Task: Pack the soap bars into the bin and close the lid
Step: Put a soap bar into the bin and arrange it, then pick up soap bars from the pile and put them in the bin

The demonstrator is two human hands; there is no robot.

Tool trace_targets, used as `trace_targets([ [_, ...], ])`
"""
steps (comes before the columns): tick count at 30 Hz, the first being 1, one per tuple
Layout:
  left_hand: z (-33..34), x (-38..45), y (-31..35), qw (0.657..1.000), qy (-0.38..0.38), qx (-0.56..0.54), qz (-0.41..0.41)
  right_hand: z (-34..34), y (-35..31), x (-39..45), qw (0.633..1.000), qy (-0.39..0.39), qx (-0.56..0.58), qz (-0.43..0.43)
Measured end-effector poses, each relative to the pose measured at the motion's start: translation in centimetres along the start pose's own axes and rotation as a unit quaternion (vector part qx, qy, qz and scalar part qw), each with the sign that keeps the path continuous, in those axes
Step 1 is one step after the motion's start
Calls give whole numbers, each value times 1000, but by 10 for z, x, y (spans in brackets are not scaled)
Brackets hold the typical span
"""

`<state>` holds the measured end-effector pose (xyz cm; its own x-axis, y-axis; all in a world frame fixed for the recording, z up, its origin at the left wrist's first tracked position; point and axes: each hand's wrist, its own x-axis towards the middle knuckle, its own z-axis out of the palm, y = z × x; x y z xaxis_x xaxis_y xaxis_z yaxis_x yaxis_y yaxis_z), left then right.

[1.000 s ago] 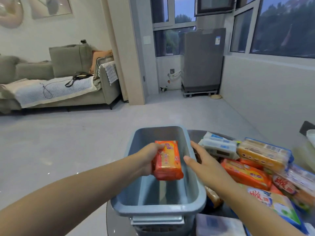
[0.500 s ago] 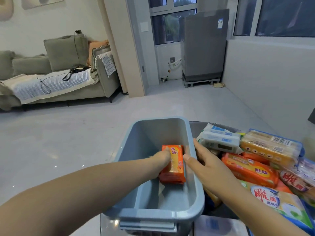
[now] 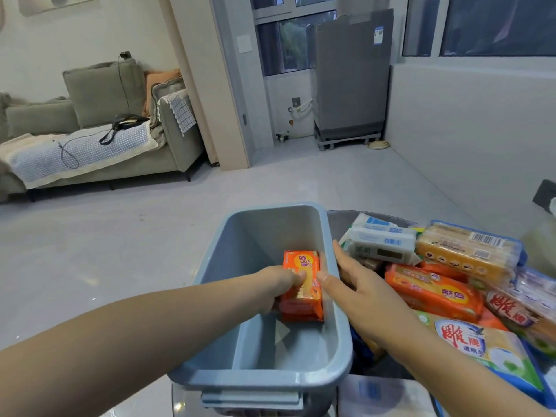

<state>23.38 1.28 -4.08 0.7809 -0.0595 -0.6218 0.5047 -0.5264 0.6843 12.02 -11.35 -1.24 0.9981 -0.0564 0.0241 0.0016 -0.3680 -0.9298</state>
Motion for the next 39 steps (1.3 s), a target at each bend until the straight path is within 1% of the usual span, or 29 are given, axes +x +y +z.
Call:
trace_targets([
  [7, 5, -10, 10, 998, 29, 33, 37, 0, 2, 2, 1000, 5, 7, 7],
  [10, 7, -15, 13, 997, 32, 61, 32, -2, 2, 2, 1000, -1, 8, 8],
  [12, 7, -19, 16, 996, 32, 72, 28, -4, 3, 2, 999, -2, 35, 5],
  [15, 3, -26, 26, 995, 55, 56, 61, -7, 4, 0, 997, -7, 74, 4],
  [18, -4, -35, 32, 993, 64, 6, 102, -11, 7, -1, 995, 4, 104, -5],
  [20, -8, -42, 34, 987, 80, -14, 141, -17, 9, 1, 996, 27, 87, 1],
  [21, -9, -47, 34, 980, 102, -10, 171, -21, 10, 2, 997, 41, 67, 4],
  [24, -6, -61, 38, 940, 156, 25, 301, -35, 14, 5, 995, 95, 28, 7],
  [26, 0, -72, 44, 914, 165, 43, 368, -46, 14, 6, 992, 120, 22, 4],
  [29, 15, -78, 55, 890, 135, 71, 429, -66, 17, 5, 988, 156, -10, -1],
  [33, 46, -78, 77, 870, 74, 125, 471, -95, 27, 1, 971, 231, -63, 1],
  [36, 78, -72, 93, 866, 33, 181, 465, -117, 38, -4, 951, 292, -92, 38],
  [39, 108, -65, 105, 872, -2, 235, 428, -137, 54, -6, 926, 345, -135, 73],
])
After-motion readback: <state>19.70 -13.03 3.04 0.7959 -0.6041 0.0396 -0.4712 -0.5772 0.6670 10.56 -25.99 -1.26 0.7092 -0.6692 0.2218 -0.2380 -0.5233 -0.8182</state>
